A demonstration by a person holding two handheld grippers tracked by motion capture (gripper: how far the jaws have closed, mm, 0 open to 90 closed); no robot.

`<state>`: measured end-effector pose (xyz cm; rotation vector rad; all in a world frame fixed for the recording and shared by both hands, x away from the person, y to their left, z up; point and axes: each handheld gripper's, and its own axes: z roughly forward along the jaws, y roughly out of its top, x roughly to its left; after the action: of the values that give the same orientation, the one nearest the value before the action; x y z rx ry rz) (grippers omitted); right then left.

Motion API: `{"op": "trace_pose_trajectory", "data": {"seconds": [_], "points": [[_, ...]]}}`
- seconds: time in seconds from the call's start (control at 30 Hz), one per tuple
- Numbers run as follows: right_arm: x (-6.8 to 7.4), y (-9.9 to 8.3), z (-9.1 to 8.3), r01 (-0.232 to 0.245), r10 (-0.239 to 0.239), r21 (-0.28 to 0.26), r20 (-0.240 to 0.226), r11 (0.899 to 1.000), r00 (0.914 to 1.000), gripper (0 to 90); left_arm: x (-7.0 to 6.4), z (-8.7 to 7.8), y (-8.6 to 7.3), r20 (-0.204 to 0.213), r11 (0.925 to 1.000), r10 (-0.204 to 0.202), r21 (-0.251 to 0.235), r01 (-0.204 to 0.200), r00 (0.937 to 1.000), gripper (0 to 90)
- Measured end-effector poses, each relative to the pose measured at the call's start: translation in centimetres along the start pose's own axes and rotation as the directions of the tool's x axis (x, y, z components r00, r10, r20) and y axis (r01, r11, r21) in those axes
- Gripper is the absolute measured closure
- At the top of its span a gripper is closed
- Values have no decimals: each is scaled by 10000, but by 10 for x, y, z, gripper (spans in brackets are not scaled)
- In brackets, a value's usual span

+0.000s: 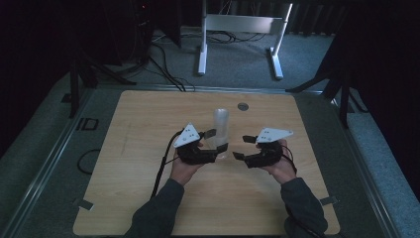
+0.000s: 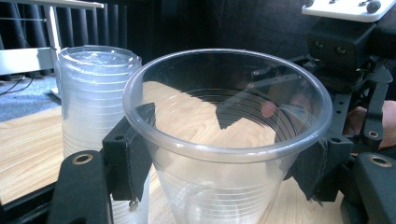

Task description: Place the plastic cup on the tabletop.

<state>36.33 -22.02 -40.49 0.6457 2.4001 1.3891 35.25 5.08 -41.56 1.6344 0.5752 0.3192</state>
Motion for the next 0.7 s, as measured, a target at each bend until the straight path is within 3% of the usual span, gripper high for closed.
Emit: {"op": "trace_pose_trajectory", "data": {"seconds": [0.13,0.7], "points": [[0,0,-2,46,-40,-201,304,9998,9995,302,0,1,-2,-102,10000,36,42,-36,9999,302],[-1,2,-2,-29,50,-356,599,9994,9982,302,-2,7,-9,-320,9995,176,252,-168,9993,302]]}}
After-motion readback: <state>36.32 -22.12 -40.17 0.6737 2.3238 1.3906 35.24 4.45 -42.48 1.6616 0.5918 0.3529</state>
